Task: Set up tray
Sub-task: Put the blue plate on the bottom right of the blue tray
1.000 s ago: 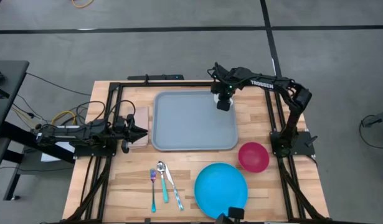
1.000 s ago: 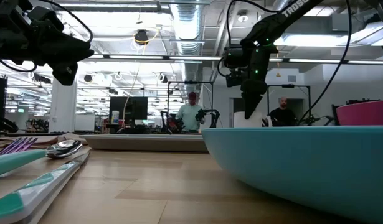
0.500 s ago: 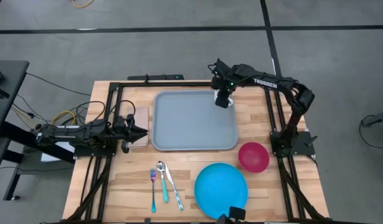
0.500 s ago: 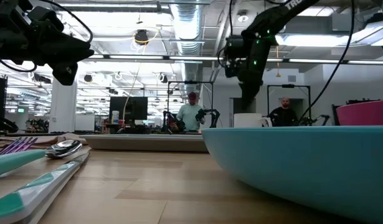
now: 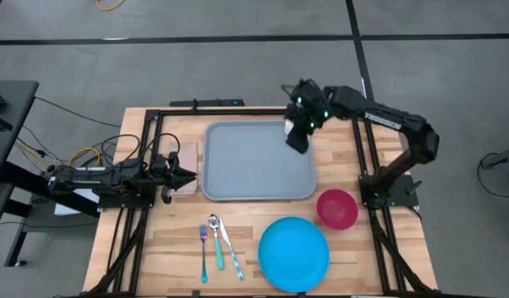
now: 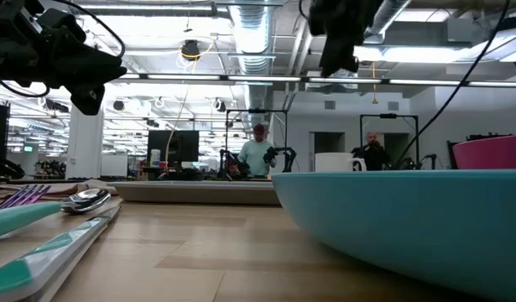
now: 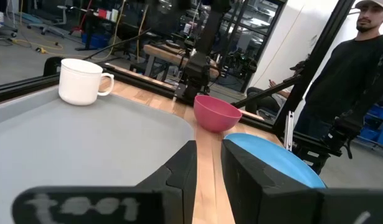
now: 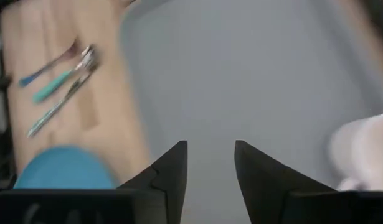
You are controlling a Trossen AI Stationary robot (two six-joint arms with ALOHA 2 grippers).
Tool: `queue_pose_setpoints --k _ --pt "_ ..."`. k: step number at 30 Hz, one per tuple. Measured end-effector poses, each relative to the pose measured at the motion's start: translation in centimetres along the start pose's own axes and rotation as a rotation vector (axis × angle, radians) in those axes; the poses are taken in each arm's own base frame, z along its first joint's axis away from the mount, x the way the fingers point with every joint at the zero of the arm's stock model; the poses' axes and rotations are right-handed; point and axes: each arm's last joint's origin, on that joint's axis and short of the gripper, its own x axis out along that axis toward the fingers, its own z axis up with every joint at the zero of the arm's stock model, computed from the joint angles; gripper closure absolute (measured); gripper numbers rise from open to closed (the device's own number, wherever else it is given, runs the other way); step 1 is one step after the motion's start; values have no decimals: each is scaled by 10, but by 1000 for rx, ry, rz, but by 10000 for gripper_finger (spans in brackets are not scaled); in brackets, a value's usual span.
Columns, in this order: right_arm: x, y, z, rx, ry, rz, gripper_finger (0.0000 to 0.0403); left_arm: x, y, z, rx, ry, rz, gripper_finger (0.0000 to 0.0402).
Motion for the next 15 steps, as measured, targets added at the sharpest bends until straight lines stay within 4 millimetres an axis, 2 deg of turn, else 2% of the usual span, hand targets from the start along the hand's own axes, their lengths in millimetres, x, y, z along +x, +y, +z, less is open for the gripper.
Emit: queue_pose_setpoints --k 3,8,12,15 --pt "6 35 -7 -49 60 49 273 0 0 0 0 0 0 340" --pt "31 92 -19 -154 164 62 276 0 0 0 0 -2 5 340" --pt "59 123 -37 -220 243 31 278 0 0 0 -3 -5 5 340" --pt "85 135 -55 -235 327 29 278 0 0 1 -70 -10 2 340"
